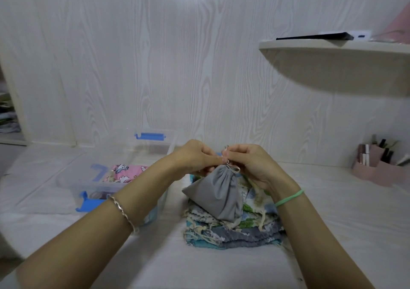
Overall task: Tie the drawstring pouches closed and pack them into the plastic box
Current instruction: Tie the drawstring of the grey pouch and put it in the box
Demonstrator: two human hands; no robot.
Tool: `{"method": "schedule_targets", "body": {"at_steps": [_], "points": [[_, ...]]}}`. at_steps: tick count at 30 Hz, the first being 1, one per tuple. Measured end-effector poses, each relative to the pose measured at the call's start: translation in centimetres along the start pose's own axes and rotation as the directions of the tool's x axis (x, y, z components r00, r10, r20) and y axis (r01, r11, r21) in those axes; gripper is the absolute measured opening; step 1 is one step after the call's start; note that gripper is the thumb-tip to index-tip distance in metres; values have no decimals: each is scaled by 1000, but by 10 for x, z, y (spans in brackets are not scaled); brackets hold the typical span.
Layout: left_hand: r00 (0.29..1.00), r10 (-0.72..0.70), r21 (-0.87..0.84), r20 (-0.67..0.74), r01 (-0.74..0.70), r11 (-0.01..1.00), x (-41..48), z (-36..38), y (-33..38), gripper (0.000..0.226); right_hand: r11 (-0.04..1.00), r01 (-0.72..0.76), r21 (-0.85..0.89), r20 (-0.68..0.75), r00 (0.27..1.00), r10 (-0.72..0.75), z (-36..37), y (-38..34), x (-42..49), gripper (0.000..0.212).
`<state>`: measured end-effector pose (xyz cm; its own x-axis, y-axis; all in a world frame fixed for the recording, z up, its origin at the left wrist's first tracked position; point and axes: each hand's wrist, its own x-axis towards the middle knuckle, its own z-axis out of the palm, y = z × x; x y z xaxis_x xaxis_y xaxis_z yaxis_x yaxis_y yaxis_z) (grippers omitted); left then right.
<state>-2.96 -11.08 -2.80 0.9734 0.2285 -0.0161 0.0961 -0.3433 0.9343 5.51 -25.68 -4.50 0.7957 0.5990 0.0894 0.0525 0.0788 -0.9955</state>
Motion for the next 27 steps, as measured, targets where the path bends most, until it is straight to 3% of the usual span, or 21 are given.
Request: {"method": "schedule_targets", "body": {"at_steps": [3,8,12,15,18,22,24,27], "points": [[1000,-18,-25,19,18,1000,1,1,2,23,1000,-7,19,29,1000,6,-3,-3,-2,4],[1000,-4,-82,26,6,997,0,3,0,13,999,24,-40,88,996,-21,-11,-6,-6,25],[999,49,-66,9,-48,997,-2,2,-2,12,973,143,-183,16,990,-142,-7,-7,-10,19],[996,87,-6,-1,-87,996,-4,3,2,14,870,276,-409,-22,950,-311,-3,-4,-12,14],[994,111,68,-16,-110,992,-5,4,6,18,676,400,-619,26,871,-491,0,2,-12,20],[997,83,105,-4,-83,991,-3,3,11,14,484,490,-725,133,790,-599,0,2,-12,24],[998,68,109,17,-70,992,-2,0,11,12,454,498,-739,166,788,-593,0,2,-11,20],[995,90,154,50,-97,983,-2,-2,10,15,509,463,-726,159,833,-530,-2,2,-10,13]]}}
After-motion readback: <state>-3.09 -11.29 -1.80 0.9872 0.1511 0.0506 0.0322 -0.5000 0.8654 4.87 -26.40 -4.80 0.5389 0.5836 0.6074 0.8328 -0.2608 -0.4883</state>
